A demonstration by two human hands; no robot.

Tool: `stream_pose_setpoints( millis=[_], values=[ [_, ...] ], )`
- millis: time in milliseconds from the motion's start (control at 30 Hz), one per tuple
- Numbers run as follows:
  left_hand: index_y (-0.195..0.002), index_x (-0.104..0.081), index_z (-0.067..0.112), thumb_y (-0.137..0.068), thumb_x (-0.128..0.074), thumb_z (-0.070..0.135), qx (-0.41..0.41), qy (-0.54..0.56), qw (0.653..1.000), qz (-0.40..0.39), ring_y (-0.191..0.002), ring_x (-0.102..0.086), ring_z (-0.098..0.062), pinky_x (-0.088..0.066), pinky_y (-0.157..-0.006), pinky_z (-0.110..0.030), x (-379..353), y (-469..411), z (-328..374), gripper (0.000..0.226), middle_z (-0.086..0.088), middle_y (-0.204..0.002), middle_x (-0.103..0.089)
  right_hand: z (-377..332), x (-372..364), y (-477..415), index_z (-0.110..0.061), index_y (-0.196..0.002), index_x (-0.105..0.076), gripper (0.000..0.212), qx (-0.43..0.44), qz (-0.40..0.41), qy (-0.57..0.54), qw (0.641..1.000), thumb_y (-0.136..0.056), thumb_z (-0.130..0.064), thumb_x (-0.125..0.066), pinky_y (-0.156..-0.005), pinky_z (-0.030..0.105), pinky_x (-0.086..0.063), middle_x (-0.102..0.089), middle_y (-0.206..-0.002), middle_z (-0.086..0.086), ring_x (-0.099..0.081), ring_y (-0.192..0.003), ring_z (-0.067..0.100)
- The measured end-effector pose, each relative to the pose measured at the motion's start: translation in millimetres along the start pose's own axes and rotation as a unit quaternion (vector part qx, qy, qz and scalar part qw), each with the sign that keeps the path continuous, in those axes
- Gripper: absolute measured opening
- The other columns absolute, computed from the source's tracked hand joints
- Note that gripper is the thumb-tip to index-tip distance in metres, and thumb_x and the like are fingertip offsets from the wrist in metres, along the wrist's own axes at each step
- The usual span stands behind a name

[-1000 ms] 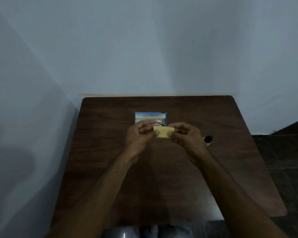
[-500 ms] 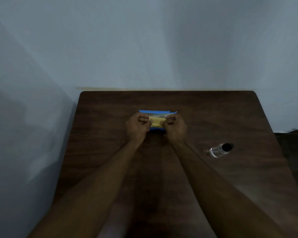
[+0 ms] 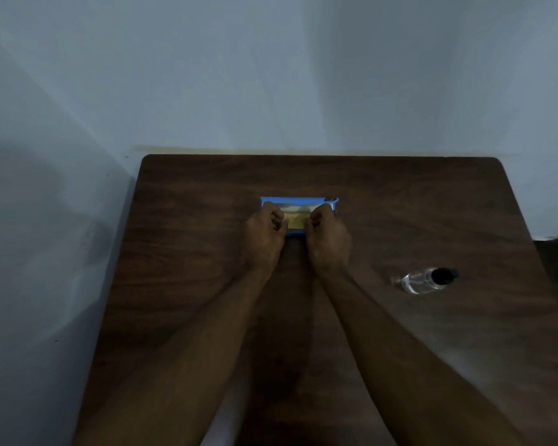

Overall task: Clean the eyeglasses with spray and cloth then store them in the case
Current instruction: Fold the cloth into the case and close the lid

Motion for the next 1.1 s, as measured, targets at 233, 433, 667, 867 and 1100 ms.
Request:
stream_pose_setpoints(
  millis=[233,433,667,867,1100],
  values=[
    [-0.102,-0.06,0.018,-0.085,-0.071,0.007,-0.109,-0.114,0.987,0.011,-0.089,-0.062,-0.018,-0.053,-0.068,-0.034,-2.1,9.9,4.9,0.023,-0.003,-0.12,-0.052,-1.7,0.9,3.9,-0.015,-0.107,-0.057,0.014,-0.004,0.004,-0.01,1.0,-0.097,-0.02,-0.065,-0.08,0.044,-0.054,-0.068,-0.11,0.008,-0.067,-0.098,0.035],
    [-0.102,-0.071,0.012,-0.095,-0.068,0.018,-0.111,-0.154,0.982,0.006,-0.089,-0.062,-0.019,-0.059,-0.072,-0.044,-2.6,10.4,-1.2,0.009,-0.003,-0.116,-0.055,-5.5,-1.6,5.3,-0.013,-0.106,-0.063,0.01,0.019,0.008,0.01,1.0,-0.096,-0.011,-0.061,-0.076,0.042,-0.05,-0.062,-0.118,0.01,-0.065,-0.099,0.037],
    [-0.103,-0.074,0.007,-0.095,-0.067,0.014,-0.133,-0.143,0.981,0.006,-0.092,-0.064,-0.02,-0.058,-0.076,-0.042,-3.0,13.4,-0.4,0.013,-0.006,-0.108,-0.064,-5.6,1.2,8.2,-0.011,-0.103,-0.069,0.012,0.018,0.017,-0.014,1.0,-0.092,-0.01,-0.063,-0.077,0.038,-0.051,-0.061,-0.116,0.009,-0.065,-0.097,0.029],
    [-0.099,-0.069,0.012,-0.087,-0.071,0.008,-0.142,-0.04,0.984,0.101,-0.095,-0.062,-0.013,-0.052,-0.083,-0.024,20.5,35.6,3.9,0.013,-0.002,-0.102,-0.067,13.8,27.1,11.0,-0.009,-0.095,-0.062,0.006,-0.052,0.207,-0.19,0.958,-0.09,-0.012,-0.065,-0.084,0.035,-0.048,-0.063,-0.098,0.006,-0.056,-0.089,0.016],
    [-0.103,-0.069,0.02,-0.089,-0.061,0.071,0.283,0.157,0.946,0.038,-0.066,-0.065,-0.016,-0.047,-0.04,-0.024,22.7,-35.0,-30.3,0.053,-0.005,-0.095,-0.075,39.0,3.7,-30.2,-0.021,-0.085,-0.065,0.07,-0.275,0.038,-0.266,0.923,-0.08,-0.088,-0.043,-0.091,0.055,-0.059,-0.071,-0.104,0.009,-0.07,-0.101,0.034]
  ],
)
Point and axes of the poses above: each hand's wrist, its own y-axis away from the middle knuckle, its own x-axis out of the back of the hand, z = x × y, the point moved 5 cm from there along -y, towards the middle knuckle
